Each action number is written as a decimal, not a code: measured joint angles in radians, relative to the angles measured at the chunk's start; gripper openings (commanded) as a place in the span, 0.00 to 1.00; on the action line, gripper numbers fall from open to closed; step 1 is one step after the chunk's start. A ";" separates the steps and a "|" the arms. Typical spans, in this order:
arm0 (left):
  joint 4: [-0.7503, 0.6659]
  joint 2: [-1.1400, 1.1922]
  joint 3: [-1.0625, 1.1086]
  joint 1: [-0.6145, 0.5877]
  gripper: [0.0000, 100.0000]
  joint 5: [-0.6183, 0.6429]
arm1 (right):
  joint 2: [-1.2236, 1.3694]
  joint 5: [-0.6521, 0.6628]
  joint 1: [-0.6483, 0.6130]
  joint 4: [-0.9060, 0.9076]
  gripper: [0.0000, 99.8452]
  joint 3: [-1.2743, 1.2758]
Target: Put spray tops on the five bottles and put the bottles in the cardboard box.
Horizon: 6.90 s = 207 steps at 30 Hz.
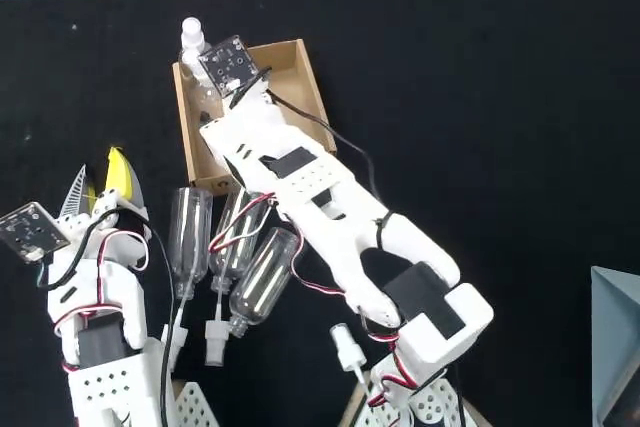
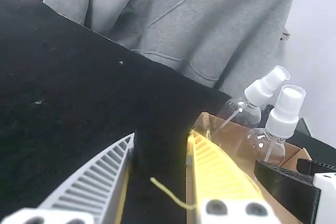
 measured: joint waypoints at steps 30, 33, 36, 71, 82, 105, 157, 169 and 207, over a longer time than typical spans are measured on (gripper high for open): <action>0.034 -0.020 0.000 -0.009 0.15 0.000 | -0.276 0.000 0.000 0.215 0.26 0.084; 0.034 -0.020 0.000 -0.009 0.15 -0.002 | -0.330 0.000 0.000 0.253 0.26 0.091; 0.034 -0.020 0.000 -0.009 0.15 -0.002 | -0.374 0.000 0.000 0.296 0.26 0.091; 0.034 -0.020 0.000 -0.017 0.15 -0.002 | -0.442 0.000 0.000 0.614 0.26 0.089; 0.034 -0.020 0.000 -0.017 0.15 -0.002 | -0.453 0.121 0.000 0.812 0.27 0.081; 0.009 -0.020 0.000 -0.127 0.15 -0.002 | -0.453 0.580 -0.015 1.083 0.27 0.081; 0.009 -0.020 0.000 -0.127 0.15 -0.002 | -0.463 0.979 -0.319 0.881 0.26 0.437; 0.009 -0.020 0.000 -0.127 0.15 -0.002 | -0.463 1.017 -0.302 0.919 0.26 0.463; 0.009 -0.020 0.000 -0.127 0.15 -0.002 | -0.463 0.936 -0.328 0.922 0.27 0.425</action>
